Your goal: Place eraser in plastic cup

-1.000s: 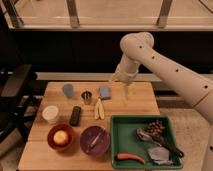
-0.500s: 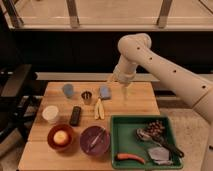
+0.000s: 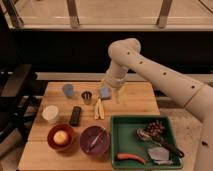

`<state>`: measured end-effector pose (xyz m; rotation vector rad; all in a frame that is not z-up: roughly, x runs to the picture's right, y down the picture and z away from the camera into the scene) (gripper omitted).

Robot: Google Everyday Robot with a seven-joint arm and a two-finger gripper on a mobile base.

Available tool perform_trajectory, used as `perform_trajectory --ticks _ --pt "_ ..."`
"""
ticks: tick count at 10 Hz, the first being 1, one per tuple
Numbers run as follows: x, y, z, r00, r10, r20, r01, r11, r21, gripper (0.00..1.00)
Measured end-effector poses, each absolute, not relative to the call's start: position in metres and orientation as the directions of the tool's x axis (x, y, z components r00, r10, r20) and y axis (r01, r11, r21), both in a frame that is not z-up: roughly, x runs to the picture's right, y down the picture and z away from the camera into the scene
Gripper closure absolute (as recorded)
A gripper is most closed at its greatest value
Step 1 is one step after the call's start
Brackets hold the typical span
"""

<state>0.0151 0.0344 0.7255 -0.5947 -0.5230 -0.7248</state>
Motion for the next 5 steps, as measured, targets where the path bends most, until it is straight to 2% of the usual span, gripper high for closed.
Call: perform_trajectory --ticks 5 --pt "-0.052 0.065 0.761 0.566 -0.463 0.682 0.778 0.573 -0.257 0.26"
